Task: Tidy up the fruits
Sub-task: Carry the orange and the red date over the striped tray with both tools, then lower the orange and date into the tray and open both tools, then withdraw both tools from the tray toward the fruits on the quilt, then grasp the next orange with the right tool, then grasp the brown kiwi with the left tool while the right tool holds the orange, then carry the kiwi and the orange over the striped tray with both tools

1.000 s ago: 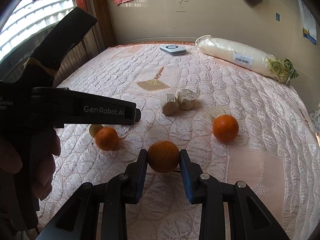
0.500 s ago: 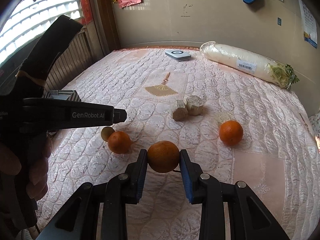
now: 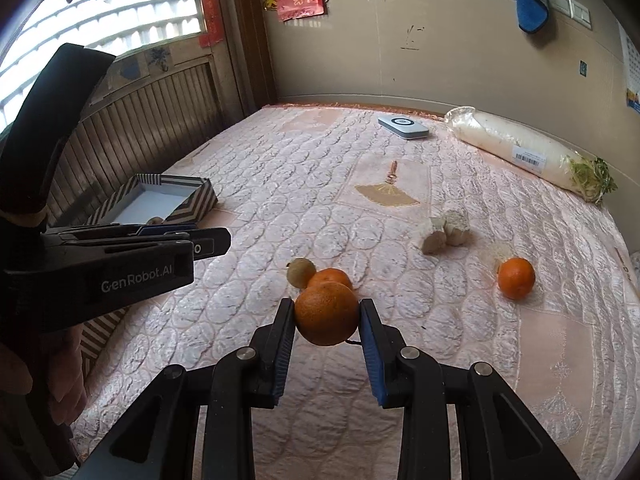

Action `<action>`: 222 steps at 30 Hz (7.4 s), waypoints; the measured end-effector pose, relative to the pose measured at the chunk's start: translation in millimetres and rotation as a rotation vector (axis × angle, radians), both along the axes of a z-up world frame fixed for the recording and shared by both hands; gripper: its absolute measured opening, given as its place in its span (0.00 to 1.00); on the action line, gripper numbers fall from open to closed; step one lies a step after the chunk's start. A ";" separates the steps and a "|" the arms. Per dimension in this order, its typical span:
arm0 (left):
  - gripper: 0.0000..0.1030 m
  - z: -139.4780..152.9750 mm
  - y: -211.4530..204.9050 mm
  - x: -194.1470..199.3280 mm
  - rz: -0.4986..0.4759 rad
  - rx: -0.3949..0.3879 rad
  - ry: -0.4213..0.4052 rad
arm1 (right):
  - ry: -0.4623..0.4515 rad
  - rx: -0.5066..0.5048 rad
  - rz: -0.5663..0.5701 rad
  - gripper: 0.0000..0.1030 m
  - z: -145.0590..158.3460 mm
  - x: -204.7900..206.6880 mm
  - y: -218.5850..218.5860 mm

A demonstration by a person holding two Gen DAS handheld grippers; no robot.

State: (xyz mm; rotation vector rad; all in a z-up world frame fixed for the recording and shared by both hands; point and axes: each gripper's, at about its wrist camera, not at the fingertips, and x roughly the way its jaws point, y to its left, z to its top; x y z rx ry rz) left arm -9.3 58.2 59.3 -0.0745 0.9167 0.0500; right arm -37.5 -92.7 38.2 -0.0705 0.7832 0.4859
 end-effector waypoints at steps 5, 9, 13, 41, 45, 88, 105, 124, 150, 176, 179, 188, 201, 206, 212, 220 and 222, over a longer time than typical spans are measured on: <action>0.27 2.4 24.5 -21.9 0.038 0.024 -0.023 | -0.010 -0.003 0.037 0.30 3.4 -10.4 20.9; 0.27 4.2 45.1 -38.8 0.075 0.053 -0.048 | -0.017 -0.005 0.069 0.30 6.0 -18.5 39.7; 0.27 5.6 65.0 -53.6 0.108 0.071 -0.065 | -0.025 -0.011 0.108 0.30 8.6 -27.1 61.5; 0.27 -12.2 172.0 -116.3 0.294 0.061 -0.042 | -0.037 -0.055 0.340 0.30 9.9 -58.7 184.5; 0.27 -15.3 180.2 -121.8 0.305 0.053 -0.032 | -0.031 -0.064 0.370 0.30 6.9 -62.8 196.6; 0.28 -37.5 209.8 -114.9 0.387 0.015 0.034 | 0.006 -0.117 0.493 0.33 -22.6 -66.9 256.7; 0.57 -6.4 172.5 -112.8 0.349 0.070 -0.070 | -0.052 -0.041 0.373 0.42 8.1 -60.0 188.2; 0.57 3.5 50.9 -65.5 0.089 0.078 -0.087 | -0.043 -0.063 0.095 0.46 10.2 -42.1 56.8; 0.57 -16.8 -9.1 -7.1 -0.044 0.024 0.048 | 0.093 -0.078 0.085 0.28 -36.8 49.9 16.9; 0.25 -46.8 -44.8 58.4 -0.062 -0.099 0.142 | 0.048 -0.023 -0.054 0.28 -12.1 23.7 -48.3; 0.25 -46.1 -43.0 55.0 -0.064 -0.096 0.134 | 0.052 -0.021 -0.050 0.28 -14.3 21.6 -46.1; 0.25 -31.1 -34.8 26.3 -0.051 -0.031 0.076 | 0.046 -0.012 -0.035 0.28 -15.9 7.9 -34.1; 0.25 -18.1 -3.1 -21.5 -0.008 0.044 -0.002 | 0.040 -0.009 -0.006 0.28 -13.4 -13.2 -3.9; 0.25 -14.3 13.5 -36.8 0.016 0.045 -0.017 | 0.035 -0.018 0.020 0.28 -10.8 -20.0 12.1; 0.25 -8.6 35.2 -51.7 0.052 0.049 -0.039 | 0.023 -0.031 0.061 0.28 -7.0 -29.1 36.0; 0.25 -1.8 63.4 -66.3 0.103 0.055 -0.067 | 0.005 -0.045 0.114 0.28 0.1 -37.5 66.2; 0.25 -0.6 70.7 -70.2 0.116 0.056 -0.072 | 0.002 -0.049 0.128 0.28 1.0 -39.1 73.1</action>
